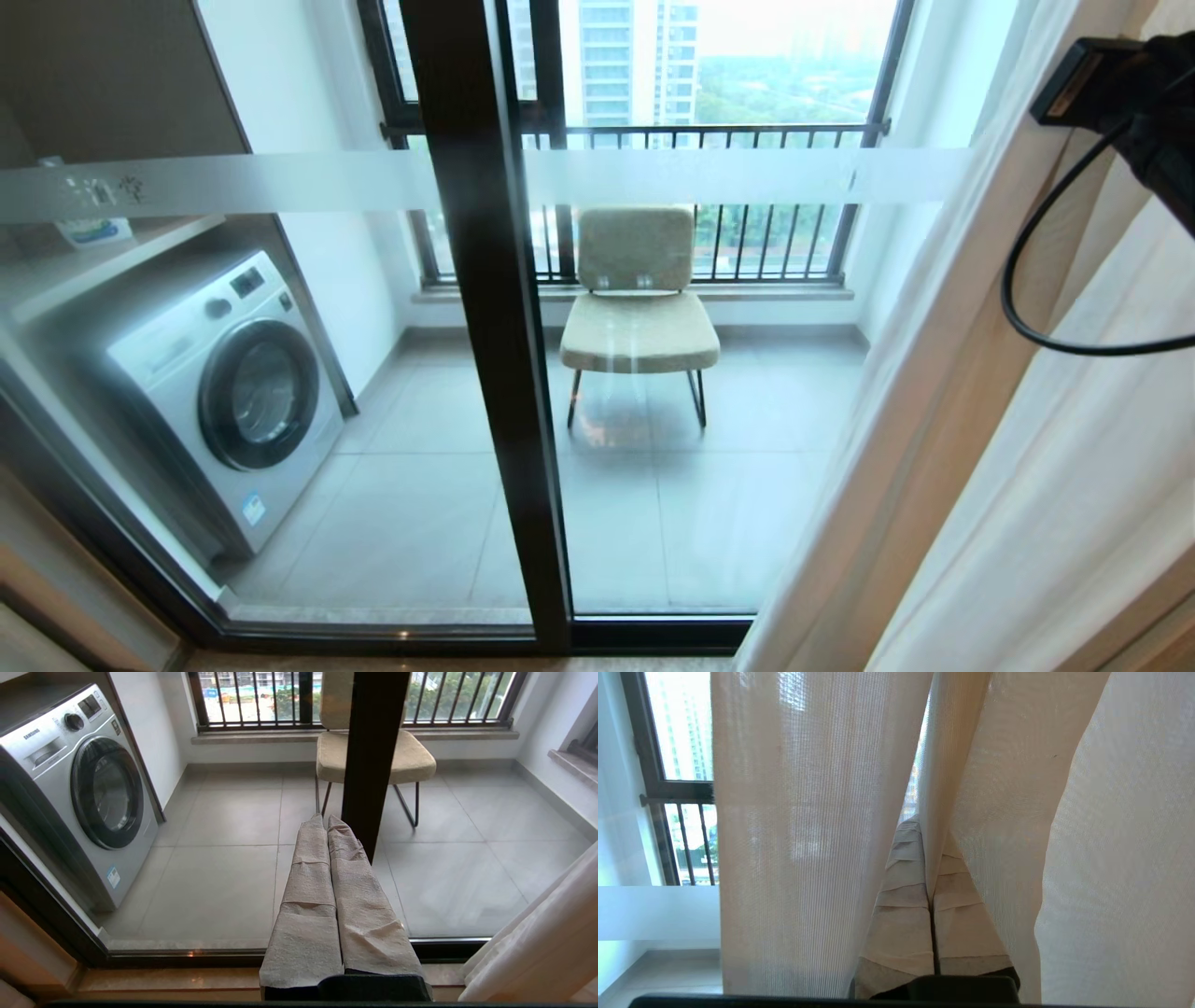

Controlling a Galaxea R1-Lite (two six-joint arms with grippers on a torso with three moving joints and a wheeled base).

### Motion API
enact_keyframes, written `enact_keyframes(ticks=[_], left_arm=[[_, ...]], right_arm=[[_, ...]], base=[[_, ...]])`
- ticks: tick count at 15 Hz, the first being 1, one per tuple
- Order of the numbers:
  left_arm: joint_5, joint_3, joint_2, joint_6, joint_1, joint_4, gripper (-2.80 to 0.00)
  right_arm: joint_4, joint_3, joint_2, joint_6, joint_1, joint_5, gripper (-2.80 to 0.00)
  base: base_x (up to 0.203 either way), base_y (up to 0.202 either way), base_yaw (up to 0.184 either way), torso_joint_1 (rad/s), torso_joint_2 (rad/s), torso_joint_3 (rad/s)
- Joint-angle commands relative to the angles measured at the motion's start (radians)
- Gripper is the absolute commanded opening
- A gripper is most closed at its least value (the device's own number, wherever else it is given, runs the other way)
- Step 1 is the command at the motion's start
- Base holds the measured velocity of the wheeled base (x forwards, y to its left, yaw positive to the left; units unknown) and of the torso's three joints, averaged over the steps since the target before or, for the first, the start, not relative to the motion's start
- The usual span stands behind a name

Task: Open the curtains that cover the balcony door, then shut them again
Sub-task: Close the inner curtains on both sides

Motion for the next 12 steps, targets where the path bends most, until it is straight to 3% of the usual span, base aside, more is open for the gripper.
enact_keyframes(ticks=[1,12], left_arm=[[0.0,0.0,0.0,0.0,0.0,-0.001,-2.8],[0.0,-0.001,0.0,0.002,0.0,-0.001,-2.8]], right_arm=[[-0.005,0.0,0.005,-0.001,0.0,-0.001,-2.8],[-0.008,-0.026,0.042,-0.002,0.005,-0.001,-2.8]], base=[[0.0,0.19,-0.001,0.002,0.01,0.002],[0.0,0.191,0.0,0.002,0.0,0.002]])
